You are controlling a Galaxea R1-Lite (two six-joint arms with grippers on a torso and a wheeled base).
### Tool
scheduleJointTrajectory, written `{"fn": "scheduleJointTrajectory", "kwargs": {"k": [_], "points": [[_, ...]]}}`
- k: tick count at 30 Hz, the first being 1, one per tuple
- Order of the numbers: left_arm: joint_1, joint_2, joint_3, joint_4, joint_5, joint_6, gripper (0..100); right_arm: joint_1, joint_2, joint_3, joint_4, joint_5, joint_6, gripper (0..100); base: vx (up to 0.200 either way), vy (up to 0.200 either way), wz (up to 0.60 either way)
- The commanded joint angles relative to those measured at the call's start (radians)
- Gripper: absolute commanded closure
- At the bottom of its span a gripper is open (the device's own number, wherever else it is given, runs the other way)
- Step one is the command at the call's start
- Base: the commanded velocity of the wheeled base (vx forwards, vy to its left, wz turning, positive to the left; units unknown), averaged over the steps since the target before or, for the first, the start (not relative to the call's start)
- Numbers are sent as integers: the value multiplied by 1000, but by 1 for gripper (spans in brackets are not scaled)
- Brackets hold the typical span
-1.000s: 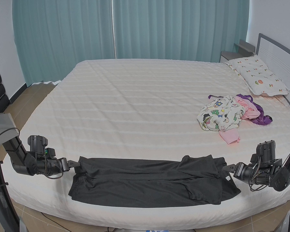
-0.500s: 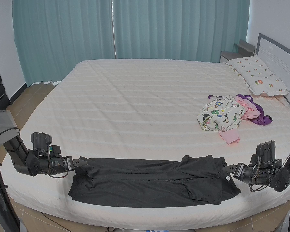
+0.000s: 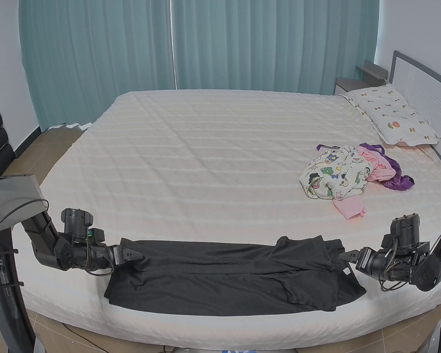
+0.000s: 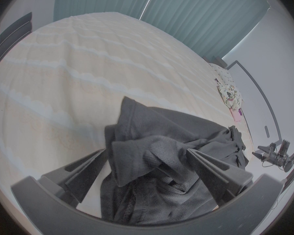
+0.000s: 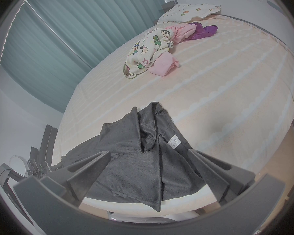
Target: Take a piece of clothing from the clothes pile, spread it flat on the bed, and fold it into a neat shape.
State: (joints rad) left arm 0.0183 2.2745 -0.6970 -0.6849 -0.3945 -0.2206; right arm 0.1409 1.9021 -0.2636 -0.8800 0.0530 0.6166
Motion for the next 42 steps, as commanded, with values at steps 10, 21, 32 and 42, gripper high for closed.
{"fn": "scheduleJointTrajectory", "kwargs": {"k": [10,21,32,42], "points": [[-46,31,7,1,0,1,0,-1,0,0,-1,1,0,0,0,0,0],[-8,3,22,8,0,1,100,-1,2,0,-1,1,0,0,0,0,0],[65,-50,53,13,-1,-2,100,0,2,1,-1,2,0,0,0,0,0],[89,-84,79,11,3,-13,100,-1,-2,0,-1,2,2,0,0,0,0]]}}
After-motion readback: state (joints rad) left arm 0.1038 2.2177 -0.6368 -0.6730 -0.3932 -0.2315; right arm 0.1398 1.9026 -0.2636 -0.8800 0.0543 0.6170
